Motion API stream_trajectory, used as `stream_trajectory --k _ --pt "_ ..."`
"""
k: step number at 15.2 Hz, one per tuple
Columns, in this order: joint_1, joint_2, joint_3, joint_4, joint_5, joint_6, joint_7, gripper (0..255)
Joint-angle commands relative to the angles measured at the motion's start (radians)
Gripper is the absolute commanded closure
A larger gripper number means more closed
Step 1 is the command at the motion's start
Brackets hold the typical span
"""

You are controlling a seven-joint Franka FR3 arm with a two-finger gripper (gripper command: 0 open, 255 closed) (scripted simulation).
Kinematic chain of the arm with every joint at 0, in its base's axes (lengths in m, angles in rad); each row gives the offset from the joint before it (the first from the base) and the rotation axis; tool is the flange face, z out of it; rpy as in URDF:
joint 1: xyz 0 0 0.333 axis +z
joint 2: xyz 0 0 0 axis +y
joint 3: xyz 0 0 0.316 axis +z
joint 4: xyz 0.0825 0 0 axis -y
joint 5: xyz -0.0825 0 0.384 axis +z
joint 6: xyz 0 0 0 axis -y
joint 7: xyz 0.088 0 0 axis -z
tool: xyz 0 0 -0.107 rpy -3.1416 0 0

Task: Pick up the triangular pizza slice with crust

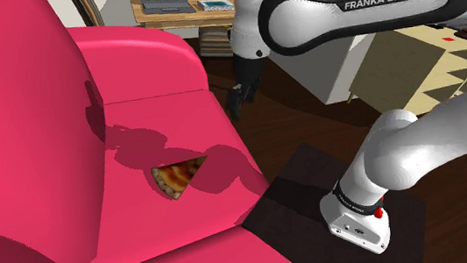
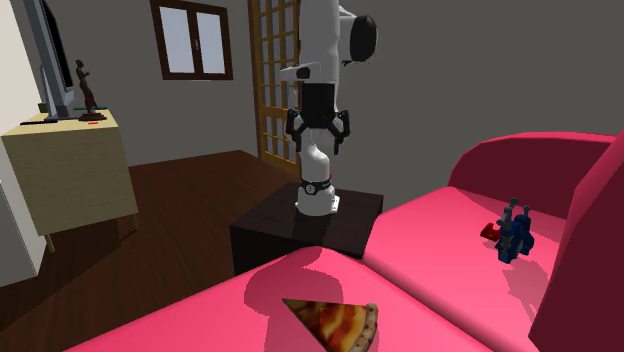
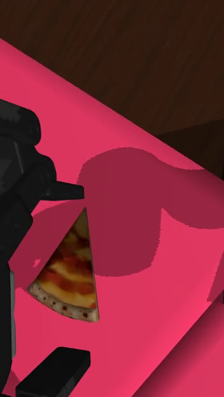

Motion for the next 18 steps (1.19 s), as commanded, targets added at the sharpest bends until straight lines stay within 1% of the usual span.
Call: stream_trajectory --k 1,6,10,12,14,16,18 --pt "0.001 0.054 0.042 -0.006 0.001 0.07 0.042 0" --pt "-0.014 0.217 0.137 0.009 -0.037 0.23 0.15 0" --pt "-0.036 0.371 0.209 0.048 -0.117 0.343 0.263 0" --pt "-0.046 0.456 0.239 0.078 -0.178 0.391 0.331 0" --pt "-0.051 0.546 0.262 0.114 -0.254 0.431 0.408 0" --pt "-0.045 0.638 0.271 0.157 -0.341 0.46 0.49 0" --pt "-0.026 0.731 0.265 0.207 -0.43 0.48 0.57 0"
